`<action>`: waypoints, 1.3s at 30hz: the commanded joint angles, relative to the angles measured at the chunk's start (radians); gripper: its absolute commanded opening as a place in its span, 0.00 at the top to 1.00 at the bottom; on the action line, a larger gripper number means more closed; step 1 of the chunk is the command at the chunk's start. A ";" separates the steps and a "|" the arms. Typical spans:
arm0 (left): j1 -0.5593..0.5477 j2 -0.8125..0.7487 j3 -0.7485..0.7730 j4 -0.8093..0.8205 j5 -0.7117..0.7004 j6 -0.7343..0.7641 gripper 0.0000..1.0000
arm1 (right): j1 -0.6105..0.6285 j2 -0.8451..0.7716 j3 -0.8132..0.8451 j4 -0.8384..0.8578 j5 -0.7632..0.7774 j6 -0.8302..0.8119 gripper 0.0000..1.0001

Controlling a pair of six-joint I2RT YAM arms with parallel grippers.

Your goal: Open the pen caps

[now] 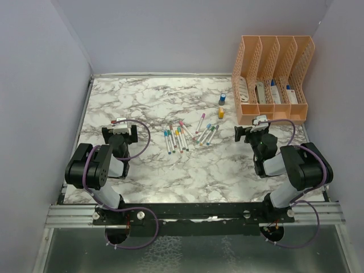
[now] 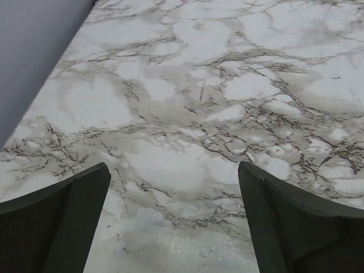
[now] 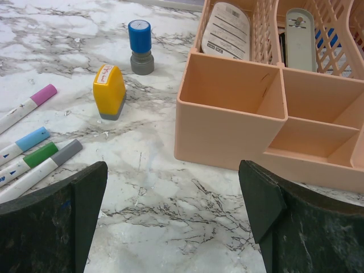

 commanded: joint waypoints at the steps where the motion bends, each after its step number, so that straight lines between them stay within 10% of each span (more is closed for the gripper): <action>1: 0.004 0.004 0.008 0.026 -0.018 -0.014 0.01 | -0.004 0.003 0.004 0.020 -0.017 0.002 0.01; 15: 0.004 -0.008 0.020 0.004 -0.060 -0.019 0.01 | -0.004 -0.004 0.004 0.033 0.025 0.004 0.01; 21: 0.004 -0.267 0.221 -0.494 -0.150 -0.131 0.01 | -0.004 -0.229 0.295 -0.620 0.168 0.150 0.01; 32: 0.006 -0.477 0.370 -0.828 0.149 -0.592 0.01 | 0.033 -0.348 0.722 -1.234 -0.180 0.289 0.01; 39: 0.006 -0.506 0.373 -0.846 0.268 -0.640 0.01 | 0.042 -0.515 0.629 -1.017 -0.475 0.405 0.01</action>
